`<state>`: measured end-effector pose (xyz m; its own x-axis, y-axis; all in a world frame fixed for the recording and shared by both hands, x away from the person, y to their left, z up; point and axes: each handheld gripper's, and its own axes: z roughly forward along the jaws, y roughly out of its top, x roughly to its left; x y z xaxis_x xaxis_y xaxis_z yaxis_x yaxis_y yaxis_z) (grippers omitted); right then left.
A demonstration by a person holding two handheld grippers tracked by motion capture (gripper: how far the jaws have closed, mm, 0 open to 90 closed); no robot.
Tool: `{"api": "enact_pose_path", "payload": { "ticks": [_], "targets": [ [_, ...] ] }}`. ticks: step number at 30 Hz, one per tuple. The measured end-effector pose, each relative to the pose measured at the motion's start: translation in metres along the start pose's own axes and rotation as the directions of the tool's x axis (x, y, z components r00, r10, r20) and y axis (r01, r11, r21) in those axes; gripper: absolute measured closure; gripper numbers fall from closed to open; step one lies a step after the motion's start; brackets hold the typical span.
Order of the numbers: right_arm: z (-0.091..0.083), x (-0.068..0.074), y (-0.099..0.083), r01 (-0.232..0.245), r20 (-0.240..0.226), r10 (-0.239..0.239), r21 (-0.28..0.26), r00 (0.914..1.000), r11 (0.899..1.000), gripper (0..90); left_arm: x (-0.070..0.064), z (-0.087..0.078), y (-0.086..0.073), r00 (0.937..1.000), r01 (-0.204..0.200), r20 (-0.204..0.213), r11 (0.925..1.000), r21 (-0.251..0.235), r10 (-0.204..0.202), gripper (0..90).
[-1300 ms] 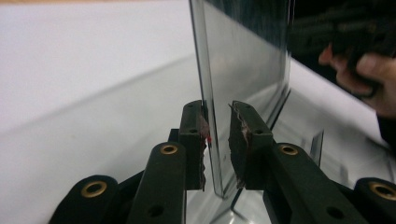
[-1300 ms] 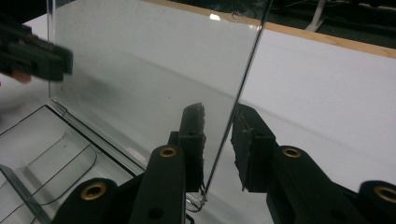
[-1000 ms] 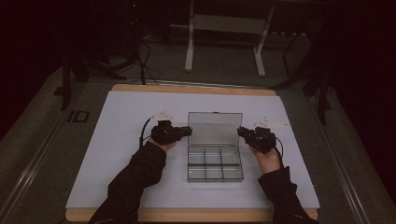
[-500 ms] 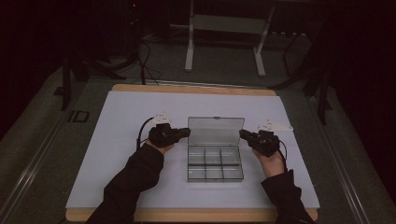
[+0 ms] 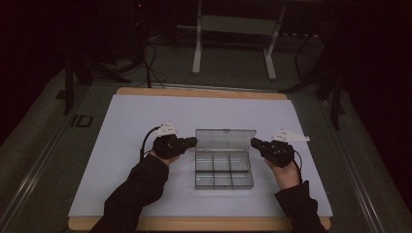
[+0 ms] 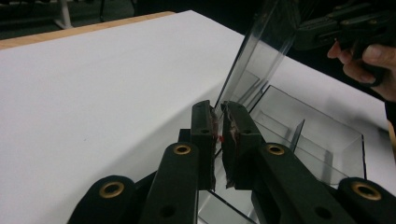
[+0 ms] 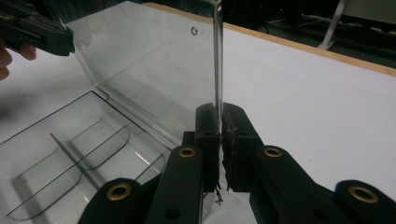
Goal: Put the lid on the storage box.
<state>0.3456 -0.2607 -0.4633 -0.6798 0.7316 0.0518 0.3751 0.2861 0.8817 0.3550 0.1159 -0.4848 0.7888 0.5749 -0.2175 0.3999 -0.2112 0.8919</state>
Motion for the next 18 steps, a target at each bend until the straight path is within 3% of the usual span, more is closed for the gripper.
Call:
{"api": "enact_pose_path", "payload": {
  "ticks": [8, 18],
  "targets": [
    [-0.008, 0.002, -0.006, 0.027, -0.042, -0.027, 0.000, 0.9988, 1.000, 85.1, -0.009, -0.005, -0.004, 0.9991, -0.043, -0.002, 0.9989, 0.019, 0.043, 84.0],
    [-0.018, 0.003, -0.018, 0.065, -0.116, -0.064, 0.008, 0.9912, 0.998, 84.0, -0.020, -0.010, -0.016, 0.9983, -0.057, 0.015, 0.9976, 0.039, 0.057, 83.4]
  ]
}}
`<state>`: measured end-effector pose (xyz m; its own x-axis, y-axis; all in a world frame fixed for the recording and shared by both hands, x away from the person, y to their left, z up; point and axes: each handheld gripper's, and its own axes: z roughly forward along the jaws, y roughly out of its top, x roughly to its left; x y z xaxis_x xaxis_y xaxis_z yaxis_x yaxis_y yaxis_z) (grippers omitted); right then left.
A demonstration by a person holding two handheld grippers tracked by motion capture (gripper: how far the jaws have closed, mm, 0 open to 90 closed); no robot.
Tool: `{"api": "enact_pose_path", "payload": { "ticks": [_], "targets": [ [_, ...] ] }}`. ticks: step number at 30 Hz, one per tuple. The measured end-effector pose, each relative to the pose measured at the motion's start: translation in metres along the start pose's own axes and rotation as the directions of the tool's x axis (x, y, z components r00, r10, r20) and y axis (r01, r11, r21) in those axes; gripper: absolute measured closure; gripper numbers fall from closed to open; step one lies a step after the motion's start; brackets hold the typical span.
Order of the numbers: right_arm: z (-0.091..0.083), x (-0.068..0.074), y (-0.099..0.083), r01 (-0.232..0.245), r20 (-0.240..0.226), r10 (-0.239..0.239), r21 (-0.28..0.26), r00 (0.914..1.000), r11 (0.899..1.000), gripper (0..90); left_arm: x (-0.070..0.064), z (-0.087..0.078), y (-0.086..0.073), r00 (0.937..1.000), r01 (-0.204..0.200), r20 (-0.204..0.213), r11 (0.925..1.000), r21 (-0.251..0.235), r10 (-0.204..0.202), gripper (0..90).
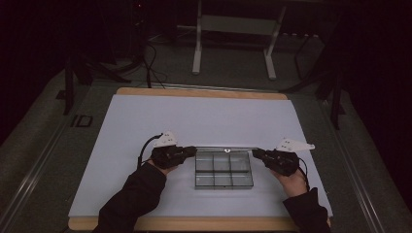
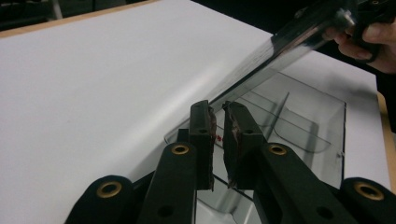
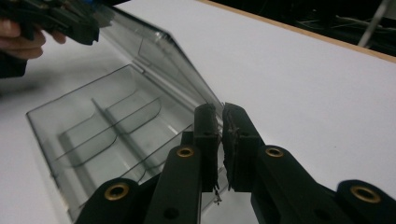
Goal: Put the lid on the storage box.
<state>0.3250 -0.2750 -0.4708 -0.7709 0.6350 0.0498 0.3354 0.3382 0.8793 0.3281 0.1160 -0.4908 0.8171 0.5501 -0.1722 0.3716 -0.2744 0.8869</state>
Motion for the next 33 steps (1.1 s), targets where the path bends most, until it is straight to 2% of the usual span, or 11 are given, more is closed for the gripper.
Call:
{"api": "enact_pose_path", "payload": {
  "ticks": [4, 8, 13, 19, 22, 33],
  "targets": [
    [-0.003, 0.002, -0.005, 0.017, -0.019, -0.016, 0.020, 0.9997, 1.000, 83.7, -0.003, -0.001, -0.005, 0.9999, -0.001, 0.013, 0.9997, 0.023, 0.001, 84.0],
    [-0.003, 0.004, -0.011, 0.013, -0.033, -0.012, 0.034, 0.9994, 0.999, 83.8, -0.005, -0.001, -0.009, 0.9999, -0.002, 0.015, 0.9994, 0.034, 0.001, 83.9],
    [-0.005, 0.005, -0.020, 0.001, -0.052, 0.000, 0.034, 0.9986, 0.999, 83.9, -0.011, -0.001, -0.014, 0.9997, -0.024, 0.001, 0.9984, 0.052, 0.024, 83.9],
    [-0.003, 0.006, -0.029, -0.014, -0.068, 0.018, 0.048, 0.9975, 0.999, 84.3, -0.013, 0.001, -0.022, 0.9999, -0.013, 0.008, 0.9981, 0.059, 0.012, 83.9],
    [-0.002, 0.006, -0.032, -0.031, -0.075, 0.035, 0.059, 0.9965, 0.998, 85.1, -0.015, 0.001, -0.024, 0.9994, -0.034, 0.007, 0.9971, 0.069, 0.034, 83.3],
    [0.003, 0.008, -0.041, -0.031, -0.067, 0.037, 0.095, 0.9970, 0.995, 85.1, -0.015, 0.007, -0.033, 1.0000, 0.000, 0.007, 0.9942, 0.108, -0.001, 82.3]
  ]
}}
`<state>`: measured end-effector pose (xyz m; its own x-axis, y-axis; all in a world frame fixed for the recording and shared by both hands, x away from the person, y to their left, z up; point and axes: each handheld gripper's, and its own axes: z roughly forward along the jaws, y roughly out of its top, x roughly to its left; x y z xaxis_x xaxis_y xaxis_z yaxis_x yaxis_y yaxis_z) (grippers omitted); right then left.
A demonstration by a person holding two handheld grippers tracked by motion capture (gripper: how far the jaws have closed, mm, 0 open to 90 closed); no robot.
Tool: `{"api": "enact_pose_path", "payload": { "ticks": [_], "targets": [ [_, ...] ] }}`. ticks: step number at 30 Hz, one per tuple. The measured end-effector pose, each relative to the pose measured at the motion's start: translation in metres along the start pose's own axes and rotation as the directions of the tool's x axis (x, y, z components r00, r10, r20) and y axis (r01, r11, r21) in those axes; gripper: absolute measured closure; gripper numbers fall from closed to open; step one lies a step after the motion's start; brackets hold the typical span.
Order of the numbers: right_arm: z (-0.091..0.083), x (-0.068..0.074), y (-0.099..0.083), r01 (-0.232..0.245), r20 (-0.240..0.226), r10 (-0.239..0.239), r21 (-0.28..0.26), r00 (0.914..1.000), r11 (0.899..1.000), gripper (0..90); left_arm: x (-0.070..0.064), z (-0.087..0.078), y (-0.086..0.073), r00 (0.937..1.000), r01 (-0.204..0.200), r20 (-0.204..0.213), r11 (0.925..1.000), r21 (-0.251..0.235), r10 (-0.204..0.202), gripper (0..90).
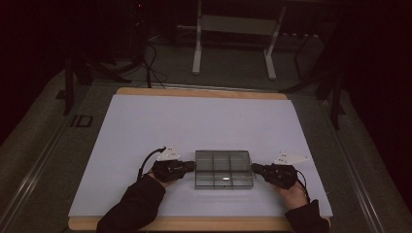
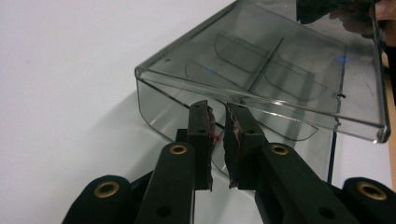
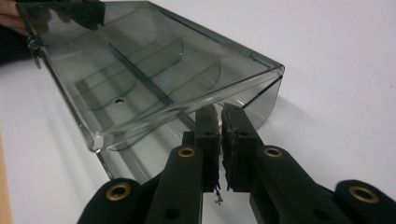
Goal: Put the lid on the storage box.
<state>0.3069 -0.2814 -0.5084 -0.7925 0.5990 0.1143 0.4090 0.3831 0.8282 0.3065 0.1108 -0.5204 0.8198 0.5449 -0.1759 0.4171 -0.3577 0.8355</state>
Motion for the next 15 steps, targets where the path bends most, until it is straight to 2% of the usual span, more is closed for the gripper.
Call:
{"api": "enact_pose_path", "payload": {
  "ticks": [8, 13, 14, 15],
  "targets": [
    [0.0028, -0.0003, -0.0035, 0.008, 0.008, -0.008, 0.022, 0.9999, 1.000, 85.1, 0.0043, 0.0008, -0.0057, 0.9992, 0.039, 0.012, 0.9992, 0.001, -0.039, 82.3],
    [0.0058, -0.0034, -0.0069, -0.006, 0.015, 0.005, 0.045, 0.9999, 0.999, 85.2, 0.0073, 0.0022, -0.0087, 0.9990, 0.045, 0.001, 0.9989, 0.014, -0.045, 82.4],
    [0.0063, -0.0042, -0.0076, -0.007, 0.018, 0.006, 0.049, 0.9998, 0.999, 85.1, 0.0086, 0.0019, -0.0093, 0.9986, 0.051, 0.009, 0.9986, 0.010, -0.051, 82.4],
    [0.0057, -0.0052, -0.0081, -0.013, 0.010, 0.013, 0.041, 0.9999, 0.999, 85.1, 0.0091, 0.0016, -0.0095, 0.9984, 0.056, 0.008, 0.9984, 0.008, -0.056, 82.4]
  ]
}}
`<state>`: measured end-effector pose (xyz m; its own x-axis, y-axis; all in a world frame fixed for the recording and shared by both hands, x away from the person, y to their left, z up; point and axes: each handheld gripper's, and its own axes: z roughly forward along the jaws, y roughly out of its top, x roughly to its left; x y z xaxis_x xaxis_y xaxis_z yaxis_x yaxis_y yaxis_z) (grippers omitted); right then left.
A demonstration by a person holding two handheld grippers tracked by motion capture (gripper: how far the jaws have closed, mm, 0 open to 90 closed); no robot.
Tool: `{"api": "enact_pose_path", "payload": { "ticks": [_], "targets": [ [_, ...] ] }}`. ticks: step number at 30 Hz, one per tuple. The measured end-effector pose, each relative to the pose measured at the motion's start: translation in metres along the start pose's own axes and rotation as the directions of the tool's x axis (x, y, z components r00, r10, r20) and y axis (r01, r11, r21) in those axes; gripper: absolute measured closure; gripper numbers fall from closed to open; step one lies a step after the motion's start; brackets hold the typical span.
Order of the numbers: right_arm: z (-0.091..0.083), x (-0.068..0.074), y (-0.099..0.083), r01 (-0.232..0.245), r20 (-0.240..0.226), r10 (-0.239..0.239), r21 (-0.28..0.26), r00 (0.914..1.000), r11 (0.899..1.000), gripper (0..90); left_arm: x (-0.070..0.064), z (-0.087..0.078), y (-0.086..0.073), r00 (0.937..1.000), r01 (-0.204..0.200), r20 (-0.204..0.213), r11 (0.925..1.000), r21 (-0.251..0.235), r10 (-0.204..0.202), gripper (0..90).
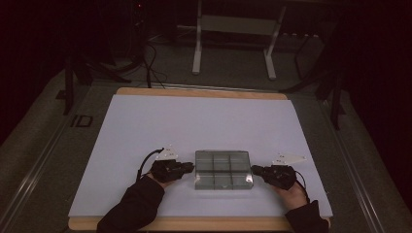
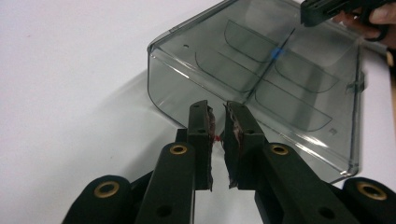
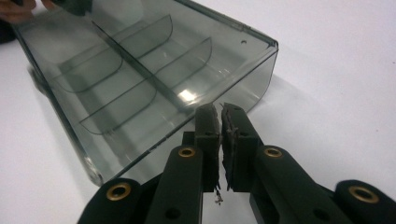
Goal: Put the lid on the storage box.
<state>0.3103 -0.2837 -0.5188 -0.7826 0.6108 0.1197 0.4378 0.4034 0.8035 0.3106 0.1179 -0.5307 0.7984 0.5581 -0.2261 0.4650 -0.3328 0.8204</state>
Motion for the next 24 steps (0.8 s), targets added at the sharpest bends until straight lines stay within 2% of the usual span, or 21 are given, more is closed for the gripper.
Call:
{"api": "enact_pose_path", "payload": {
  "ticks": [4, 6, 9, 12, 13, 14, 15, 16, 18, 20, 23, 24],
  "targets": [
    [-0.002, -0.001, 0.003, 0.011, 0.021, -0.010, -0.006, 0.9997, 1.000, 82.0, 0.001, -0.001, 0.000, 1.0000, 0.000, -0.006, 1.0000, -0.005, 0.000, 82.2],
    [-0.003, -0.003, 0.004, 0.009, 0.029, -0.009, -0.013, 0.9996, 1.000, 80.0, 0.002, -0.002, 0.000, 0.9999, 0.010, 0.005, 0.9999, -0.009, -0.010, 76.4],
    [-0.006, -0.006, 0.006, 0.014, 0.052, -0.013, -0.018, 0.9986, 1.000, 75.7, 0.005, -0.002, 0.000, 0.9990, 0.043, 0.014, 0.9991, -0.001, -0.043, 62.1],
    [-0.008, -0.009, 0.007, 0.010, 0.053, -0.008, -0.030, 0.9986, 0.999, 61.7, 0.008, -0.003, 0.000, 0.9984, 0.056, 0.001, 0.9983, 0.014, -0.056, 48.1],
    [-0.008, -0.009, 0.007, 0.010, 0.053, -0.008, -0.030, 0.9986, 0.999, 61.7, 0.008, -0.003, 0.000, 0.9984, 0.056, 0.001, 0.9983, 0.014, -0.056, 43.4],
    [-0.008, -0.009, 0.007, 0.012, 0.053, -0.011, -0.031, 0.9985, 0.999, 56.1, 0.009, -0.004, 0.000, 0.9981, 0.062, 0.000, 0.9980, 0.015, -0.062, 43.4],
    [-0.008, -0.009, 0.006, 0.024, 0.055, -0.022, -0.033, 0.9982, 0.999, 46.4, 0.010, -0.005, -0.001, 0.9975, 0.065, 0.025, 0.9978, 0.013, -0.066, 32.0],
    [-0.008, -0.009, 0.005, 0.029, 0.053, -0.027, -0.037, 0.9982, 0.999, 42.8, 0.011, -0.005, -0.001, 0.9970, 0.072, 0.028, 0.9973, 0.018, -0.072, 25.9],
    [-0.009, -0.010, 0.003, 0.028, 0.052, -0.026, -0.048, 0.9983, 0.998, 34.9, 0.011, -0.005, -0.002, 0.9983, 0.057, 0.006, 0.9978, 0.033, -0.057, 16.5],
    [-0.009, -0.011, 0.002, 0.033, 0.054, -0.030, -0.051, 0.9981, 0.998, 28.1, 0.012, -0.006, -0.003, 0.9987, 0.050, -0.003, 0.9978, 0.044, -0.050, 12.1],
    [-0.010, -0.012, 0.001, 0.013, 0.042, -0.010, -0.055, 0.9991, 0.998, 24.1, 0.013, -0.006, -0.004, 0.9988, 0.045, -0.019, 0.9977, 0.050, -0.045, 4.1],
    [-0.009, -0.012, 0.001, 0.021, 0.043, -0.019, -0.051, 0.9989, 0.998, 19.9, 0.014, -0.007, -0.005, 0.9989, 0.042, -0.024, 0.9981, 0.045, -0.041, 3.9]
  ]
}}
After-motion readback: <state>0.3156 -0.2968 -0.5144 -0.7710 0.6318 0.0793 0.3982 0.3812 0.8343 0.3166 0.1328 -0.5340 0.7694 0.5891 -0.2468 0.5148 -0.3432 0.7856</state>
